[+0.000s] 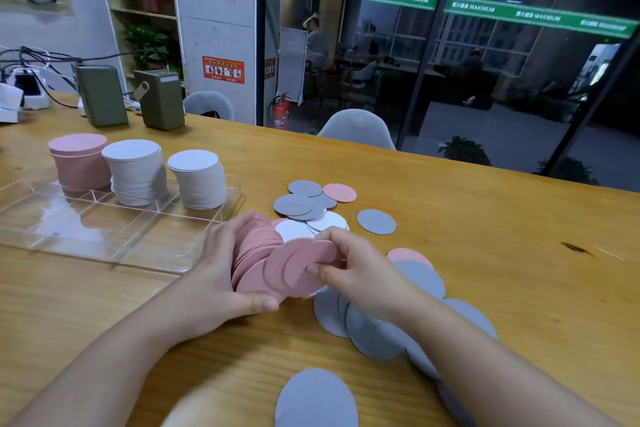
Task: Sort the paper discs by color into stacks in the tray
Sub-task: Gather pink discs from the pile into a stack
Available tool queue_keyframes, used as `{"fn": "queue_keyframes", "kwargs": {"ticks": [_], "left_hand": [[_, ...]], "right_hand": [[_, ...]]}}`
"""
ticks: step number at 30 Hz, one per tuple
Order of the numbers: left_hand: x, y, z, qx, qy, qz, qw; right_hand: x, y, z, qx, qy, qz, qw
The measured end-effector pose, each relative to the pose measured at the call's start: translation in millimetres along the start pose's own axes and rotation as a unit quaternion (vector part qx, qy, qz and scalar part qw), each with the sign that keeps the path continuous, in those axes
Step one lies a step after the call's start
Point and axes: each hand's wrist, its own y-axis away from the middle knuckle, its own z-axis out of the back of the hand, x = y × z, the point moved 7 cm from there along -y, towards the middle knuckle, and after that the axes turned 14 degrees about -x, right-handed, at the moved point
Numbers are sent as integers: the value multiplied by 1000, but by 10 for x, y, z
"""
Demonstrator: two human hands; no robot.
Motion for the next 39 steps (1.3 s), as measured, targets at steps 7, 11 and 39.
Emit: {"fn": "queue_keyframes", "kwargs": {"ticks": [7, 11, 39], "left_hand": [[12, -16, -6, -14, -4, -13, 1000], [-15, -2, -15, -23, -7, -20, 1000], [-28, 4, -12, -32, 2, -7, 999]], "right_hand": [[80, -7, -98, -91, 97, 53, 990], [86, 16, -77, -73, 67, 47, 994], [-514, 60, 704, 266, 481, -93, 830]]}}
